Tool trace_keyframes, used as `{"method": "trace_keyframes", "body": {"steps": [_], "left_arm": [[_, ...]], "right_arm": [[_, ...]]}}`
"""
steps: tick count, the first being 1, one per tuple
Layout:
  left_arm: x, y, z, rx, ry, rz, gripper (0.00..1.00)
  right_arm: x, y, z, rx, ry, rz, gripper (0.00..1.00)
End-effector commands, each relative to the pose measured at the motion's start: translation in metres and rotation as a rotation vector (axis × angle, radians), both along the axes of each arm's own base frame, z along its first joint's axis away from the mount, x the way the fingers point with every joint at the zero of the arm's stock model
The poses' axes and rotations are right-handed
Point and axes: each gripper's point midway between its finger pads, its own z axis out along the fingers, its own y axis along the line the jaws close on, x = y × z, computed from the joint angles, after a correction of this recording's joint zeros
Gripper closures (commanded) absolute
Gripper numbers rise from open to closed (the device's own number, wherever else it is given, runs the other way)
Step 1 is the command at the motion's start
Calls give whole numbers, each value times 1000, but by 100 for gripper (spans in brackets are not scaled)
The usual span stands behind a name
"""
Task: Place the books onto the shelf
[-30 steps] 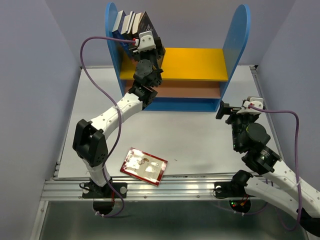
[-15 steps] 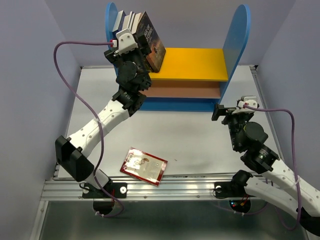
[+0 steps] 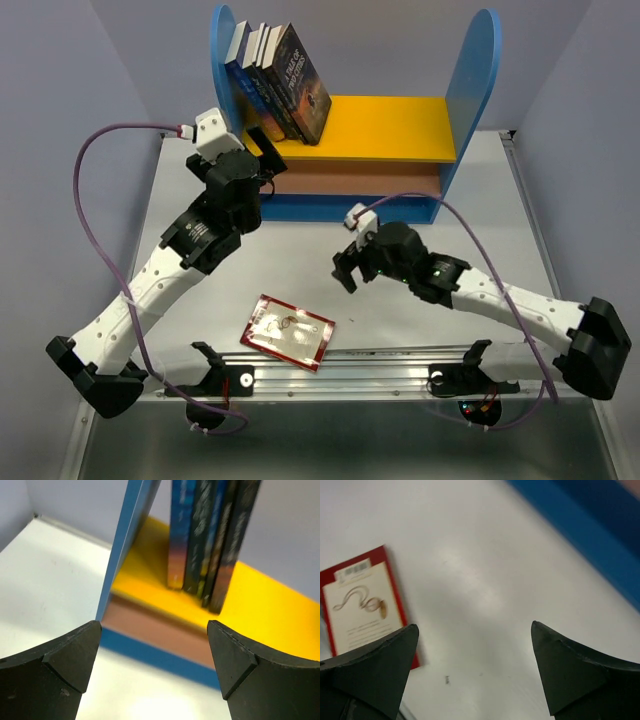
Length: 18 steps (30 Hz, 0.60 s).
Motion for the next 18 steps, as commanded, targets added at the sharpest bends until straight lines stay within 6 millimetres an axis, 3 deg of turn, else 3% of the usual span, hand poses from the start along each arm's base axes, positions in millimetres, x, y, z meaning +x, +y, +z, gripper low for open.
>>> {"method": "trace_keyframes", "body": {"steps": [1, 5, 10, 15, 18], "left_arm": [[-19, 6, -70, 32, 211, -4, 1], [-30, 31, -107, 89, 329, 64, 1], [-39, 46, -128, 32, 349, 72, 1], [-43, 64, -127, -24, 330, 85, 1], [-43, 68, -128, -48, 313, 72, 1]], "right_arm": [[-62, 65, -15, 21, 84, 299, 0], [-96, 107, -43, -33, 103, 418, 0], [-137, 154, -76, -130, 89, 532, 0], [-155, 170, -108, -240, 64, 573, 0], [-144, 179, -118, -237, 47, 517, 0]]}}
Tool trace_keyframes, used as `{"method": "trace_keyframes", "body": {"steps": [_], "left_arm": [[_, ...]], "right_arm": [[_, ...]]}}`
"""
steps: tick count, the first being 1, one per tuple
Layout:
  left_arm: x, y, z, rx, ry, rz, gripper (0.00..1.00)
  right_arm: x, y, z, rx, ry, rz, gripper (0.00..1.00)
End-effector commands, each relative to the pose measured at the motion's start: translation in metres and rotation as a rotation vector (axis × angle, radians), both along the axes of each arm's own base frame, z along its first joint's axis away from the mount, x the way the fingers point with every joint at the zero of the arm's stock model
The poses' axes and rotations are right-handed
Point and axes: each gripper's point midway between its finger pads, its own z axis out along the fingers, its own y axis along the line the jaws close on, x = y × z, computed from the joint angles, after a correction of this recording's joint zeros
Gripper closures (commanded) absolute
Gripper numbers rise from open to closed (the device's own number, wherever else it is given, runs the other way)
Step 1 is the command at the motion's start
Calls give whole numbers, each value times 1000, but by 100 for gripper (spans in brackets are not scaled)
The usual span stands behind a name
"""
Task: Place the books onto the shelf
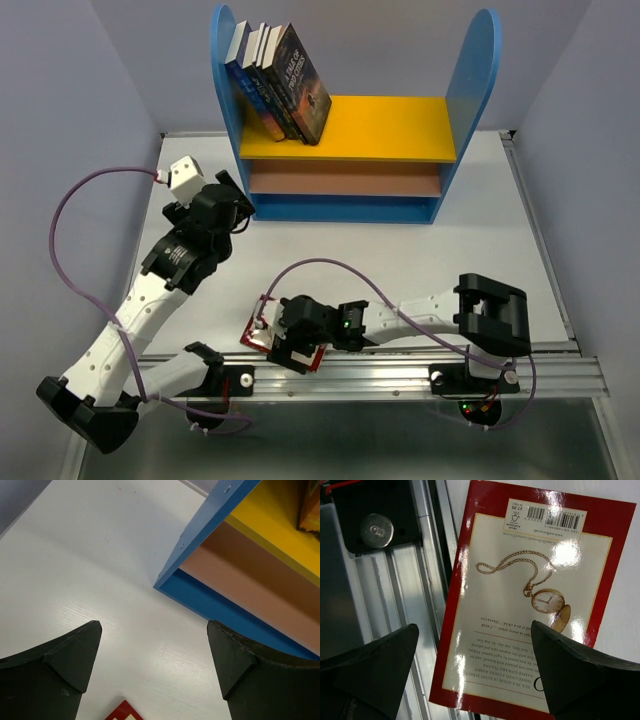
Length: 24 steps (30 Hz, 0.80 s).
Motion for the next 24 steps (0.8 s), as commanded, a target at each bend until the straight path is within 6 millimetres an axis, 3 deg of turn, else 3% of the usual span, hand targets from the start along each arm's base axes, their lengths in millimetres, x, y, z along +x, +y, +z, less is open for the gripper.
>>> {"method": "trace_keyframes", "body": {"steps": [1, 4, 11, 13, 18, 24], "left_arm": [[-2, 1, 7, -72, -50, -11, 1], [-1, 2, 2, -67, -35, -9, 1], [2, 1, 3, -68, -32, -7, 1], [4, 0, 2, -68, -35, -8, 1], [8, -1, -1, -58, -25, -9, 1], [17, -15, -11, -44, 4, -79, 1]], "right_arm": [[21, 21, 10, 58, -88, -73, 0], [36, 16, -7, 7, -146, -126, 0], [43, 2, -34, -71, -170, -167, 0], [57, -10, -41, -87, -122, -239, 0], [81, -41, -48, -119, -90, -313, 0], [100, -72, -38, -101, -64, -258, 0]]}}
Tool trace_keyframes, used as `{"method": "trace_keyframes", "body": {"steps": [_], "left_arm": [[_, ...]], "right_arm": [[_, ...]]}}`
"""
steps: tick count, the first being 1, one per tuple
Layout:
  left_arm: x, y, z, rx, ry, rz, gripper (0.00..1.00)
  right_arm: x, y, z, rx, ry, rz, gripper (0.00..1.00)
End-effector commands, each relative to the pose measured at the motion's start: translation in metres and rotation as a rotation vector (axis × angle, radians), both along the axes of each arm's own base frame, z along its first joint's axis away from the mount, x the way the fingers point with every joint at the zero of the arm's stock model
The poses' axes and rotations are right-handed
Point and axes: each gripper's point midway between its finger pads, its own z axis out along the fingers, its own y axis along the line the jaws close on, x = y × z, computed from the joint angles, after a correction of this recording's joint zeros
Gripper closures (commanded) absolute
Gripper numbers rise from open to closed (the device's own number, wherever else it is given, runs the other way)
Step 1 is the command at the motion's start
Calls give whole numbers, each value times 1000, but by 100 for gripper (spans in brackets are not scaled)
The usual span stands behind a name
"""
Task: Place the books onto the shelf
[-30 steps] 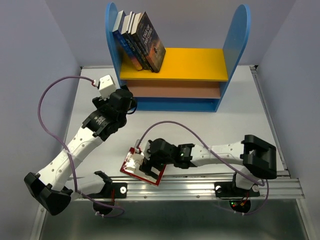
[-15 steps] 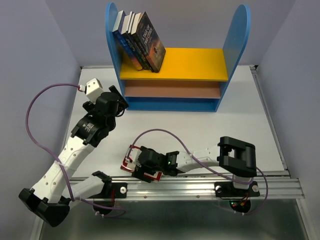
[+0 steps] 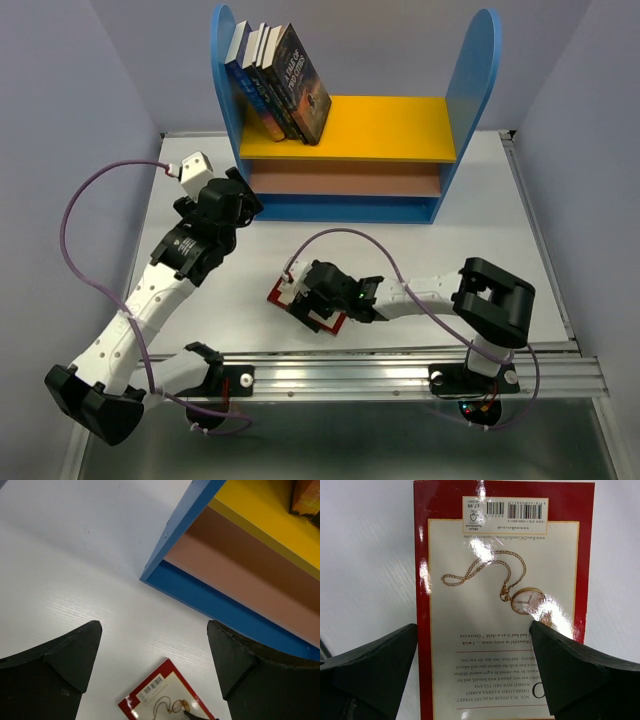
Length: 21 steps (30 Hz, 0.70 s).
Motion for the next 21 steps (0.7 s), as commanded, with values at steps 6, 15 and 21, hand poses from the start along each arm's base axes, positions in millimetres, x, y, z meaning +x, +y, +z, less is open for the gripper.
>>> {"method": "trace_keyframes", "body": {"steps": [6, 15, 21], "left_arm": [[18, -34, -24, 6, 34, -161, 1], [26, -106, -67, -57, 102, -463, 1], [33, -143, -109, 3, 210, -559, 1]], "right_arm": [[6, -60, 4, -39, 10, 112, 0], [14, -98, 61, 137, 28, -132, 0], [-31, -124, 55, 269, 348, -402, 0]]}}
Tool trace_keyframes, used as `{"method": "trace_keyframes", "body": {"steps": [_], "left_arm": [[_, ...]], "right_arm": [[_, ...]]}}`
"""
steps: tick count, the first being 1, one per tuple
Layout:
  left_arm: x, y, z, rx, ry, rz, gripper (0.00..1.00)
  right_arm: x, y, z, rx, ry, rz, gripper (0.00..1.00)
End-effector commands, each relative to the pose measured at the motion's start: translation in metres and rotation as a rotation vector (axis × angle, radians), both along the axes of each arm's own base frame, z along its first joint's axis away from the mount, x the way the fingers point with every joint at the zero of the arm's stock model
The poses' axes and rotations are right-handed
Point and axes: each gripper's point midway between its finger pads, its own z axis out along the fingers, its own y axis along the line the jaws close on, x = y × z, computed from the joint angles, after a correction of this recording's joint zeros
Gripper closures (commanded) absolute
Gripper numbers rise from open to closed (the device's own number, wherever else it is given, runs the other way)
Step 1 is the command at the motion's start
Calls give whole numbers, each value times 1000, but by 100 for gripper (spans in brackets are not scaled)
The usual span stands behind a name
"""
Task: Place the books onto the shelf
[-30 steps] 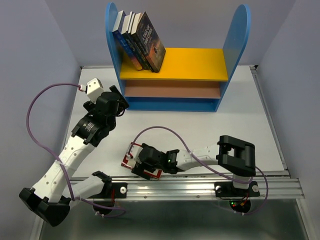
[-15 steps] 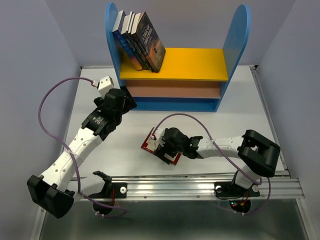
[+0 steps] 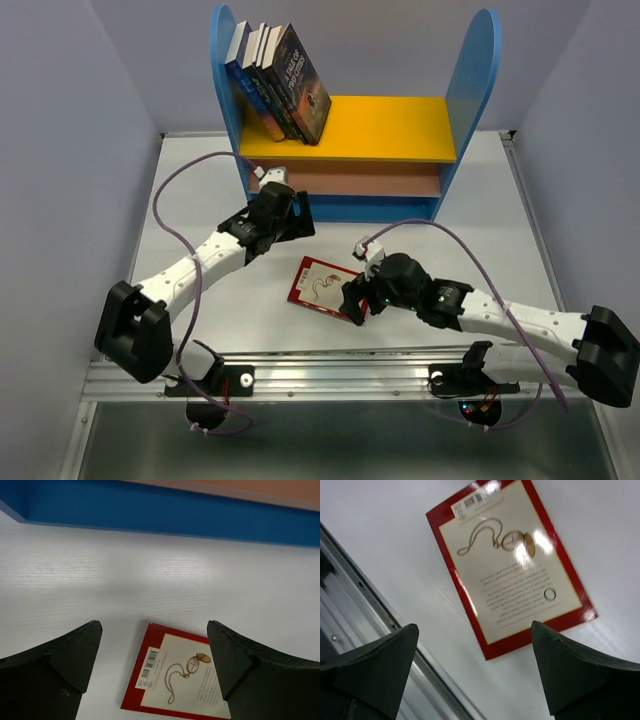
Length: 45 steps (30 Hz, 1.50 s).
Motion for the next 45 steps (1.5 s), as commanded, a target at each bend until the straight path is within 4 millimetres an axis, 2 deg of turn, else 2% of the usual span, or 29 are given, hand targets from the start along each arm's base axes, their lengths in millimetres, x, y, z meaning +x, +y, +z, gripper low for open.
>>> {"method": "trace_keyframes", "body": {"steps": [1, 3, 4, 7, 9, 10, 14, 17, 22, 24, 28, 30, 32, 33, 35, 36, 37, 39, 45], "left_arm": [[7, -34, -1, -14, -23, -119, 1], [13, -45, -15, -1, -9, -155, 1], [16, -47, -28, 14, 21, -159, 1], [19, -65, -47, 30, 58, -211, 1], [19, -78, -50, 38, 59, -247, 1], [20, -80, -60, 51, 77, -252, 1], [26, -92, -70, 36, 76, -281, 1], [28, -97, -84, 42, 93, -299, 1], [27, -98, -104, 55, 125, -308, 1], [23, -95, -114, 68, 151, -310, 1], [2, -80, -136, 84, 211, -293, 1], [-5, -75, -138, 85, 222, -285, 1], [-19, -68, -144, 75, 252, -277, 2], [-30, -63, -151, 76, 278, -280, 3], [-40, -61, -148, 58, 290, -265, 4], [-51, -55, -154, 60, 314, -257, 4], [-57, -57, -149, 46, 306, -260, 5], [-72, -53, -153, 34, 333, -244, 6], [-104, -55, -147, -24, 380, -227, 9]], "right_arm": [[-42, -19, -28, 51, 331, -155, 0], [-63, -23, -37, 60, 408, -107, 0], [-74, -25, -42, 61, 449, -86, 0], [-92, -23, -46, 61, 508, 4, 0], [-98, -20, -49, 60, 531, 41, 0], [-103, -17, -48, 70, 549, 74, 0], [-116, -7, -46, 117, 589, 157, 0], [-116, -3, -49, 132, 599, 159, 0], [-95, 0, -56, 117, 568, 41, 0], [-75, -2, -62, 101, 526, -72, 0], [-45, -7, -68, 91, 486, -239, 0], [-28, -10, -69, 98, 468, -327, 0], [-15, -13, -68, 109, 465, -380, 0], [0, -18, -68, 109, 443, -434, 0], [16, -23, -68, 103, 424, -476, 0], [28, -25, -69, 102, 424, -498, 0], [32, -23, -68, 100, 422, -489, 0], [43, -23, -66, 108, 411, -487, 0], [89, 1, -47, 153, 360, -409, 0]]}}
